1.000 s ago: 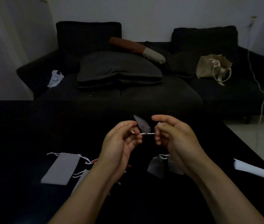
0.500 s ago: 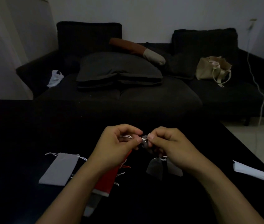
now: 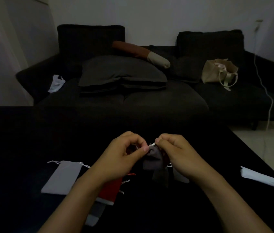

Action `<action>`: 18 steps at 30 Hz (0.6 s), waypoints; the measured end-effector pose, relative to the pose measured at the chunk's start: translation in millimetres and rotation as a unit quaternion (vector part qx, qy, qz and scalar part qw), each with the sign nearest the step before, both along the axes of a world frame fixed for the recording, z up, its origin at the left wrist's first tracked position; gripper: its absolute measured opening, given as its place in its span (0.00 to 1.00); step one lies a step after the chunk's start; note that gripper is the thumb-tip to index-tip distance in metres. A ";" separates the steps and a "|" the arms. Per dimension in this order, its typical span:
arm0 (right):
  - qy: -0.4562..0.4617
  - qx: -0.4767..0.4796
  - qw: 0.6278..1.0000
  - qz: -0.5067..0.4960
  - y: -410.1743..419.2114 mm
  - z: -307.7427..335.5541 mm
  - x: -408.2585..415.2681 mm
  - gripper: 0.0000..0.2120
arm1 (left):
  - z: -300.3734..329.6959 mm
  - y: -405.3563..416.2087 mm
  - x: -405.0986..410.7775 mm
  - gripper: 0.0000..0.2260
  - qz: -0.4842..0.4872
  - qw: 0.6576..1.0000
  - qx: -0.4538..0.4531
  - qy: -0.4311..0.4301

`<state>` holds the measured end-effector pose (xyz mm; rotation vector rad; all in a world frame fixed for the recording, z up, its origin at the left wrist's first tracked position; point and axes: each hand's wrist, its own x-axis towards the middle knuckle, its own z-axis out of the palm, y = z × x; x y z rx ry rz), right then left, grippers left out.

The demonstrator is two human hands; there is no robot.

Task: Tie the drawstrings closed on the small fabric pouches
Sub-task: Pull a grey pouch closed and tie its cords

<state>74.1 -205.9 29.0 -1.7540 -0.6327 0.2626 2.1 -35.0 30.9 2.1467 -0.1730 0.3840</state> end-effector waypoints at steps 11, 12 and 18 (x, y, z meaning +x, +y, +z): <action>-0.116 -0.066 0.991 0.018 -2.7 -2.6 1.8 0.10 | -8.9 -19.6 6.8 0.11 -0.016 0.904 -0.417 0.093; -0.124 -0.066 0.990 0.005 -3.4 -2.4 2.0 0.10 | -9.6 -18.5 7.1 0.11 -0.020 0.903 -0.419 0.090; -0.126 -0.070 0.989 -0.015 -3.9 -1.4 1.6 0.10 | -12.1 -20.4 10.6 0.11 0.002 0.881 -0.464 0.094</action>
